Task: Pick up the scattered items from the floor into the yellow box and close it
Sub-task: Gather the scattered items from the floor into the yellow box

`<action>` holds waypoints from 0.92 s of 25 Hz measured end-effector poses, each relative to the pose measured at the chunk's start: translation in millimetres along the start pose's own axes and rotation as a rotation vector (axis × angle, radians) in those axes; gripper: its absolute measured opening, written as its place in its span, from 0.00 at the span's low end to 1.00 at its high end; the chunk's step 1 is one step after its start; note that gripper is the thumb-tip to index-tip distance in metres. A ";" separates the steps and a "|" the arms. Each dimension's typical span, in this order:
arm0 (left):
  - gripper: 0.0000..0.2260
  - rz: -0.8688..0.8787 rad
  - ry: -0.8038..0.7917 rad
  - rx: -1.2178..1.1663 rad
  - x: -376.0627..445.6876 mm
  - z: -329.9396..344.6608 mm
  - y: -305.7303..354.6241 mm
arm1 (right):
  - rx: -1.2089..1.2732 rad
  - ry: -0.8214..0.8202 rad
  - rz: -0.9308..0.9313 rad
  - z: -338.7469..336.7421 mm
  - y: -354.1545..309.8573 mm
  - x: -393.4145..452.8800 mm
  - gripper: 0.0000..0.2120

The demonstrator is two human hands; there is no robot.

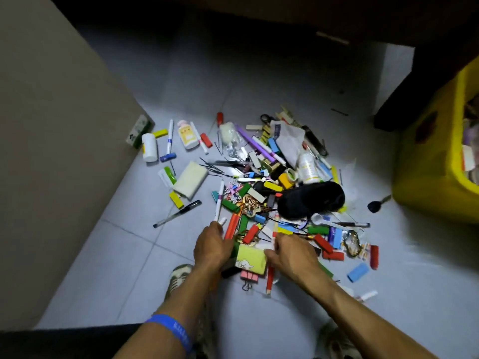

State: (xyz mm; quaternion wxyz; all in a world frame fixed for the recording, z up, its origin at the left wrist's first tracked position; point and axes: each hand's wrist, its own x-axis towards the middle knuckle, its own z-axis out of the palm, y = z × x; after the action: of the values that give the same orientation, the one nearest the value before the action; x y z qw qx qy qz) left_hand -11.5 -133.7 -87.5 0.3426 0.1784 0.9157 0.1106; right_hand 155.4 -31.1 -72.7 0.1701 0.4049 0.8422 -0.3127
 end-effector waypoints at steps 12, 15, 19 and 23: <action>0.07 0.156 0.151 0.008 30.2 -4.6 -18.6 | 0.328 0.124 0.299 22.2 -7.1 22.4 0.11; 0.07 0.159 0.040 0.013 36.2 -0.6 -23.6 | 0.459 0.163 0.297 13.6 -5.0 20.4 0.11; 0.10 0.158 0.053 -0.035 30.5 3.1 -13.8 | 0.484 0.030 0.326 6.3 -1.4 21.6 0.11; 0.06 0.162 0.122 -0.134 24.4 -4.5 0.0 | 0.450 -0.174 0.330 10.2 -0.9 22.7 0.12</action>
State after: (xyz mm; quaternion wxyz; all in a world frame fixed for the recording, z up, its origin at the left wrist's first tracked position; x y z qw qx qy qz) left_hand -31.6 -124.2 -98.5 0.2874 0.2215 0.9080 0.2094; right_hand 141.1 -25.3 -92.2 0.1962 0.5358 0.6567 -0.4931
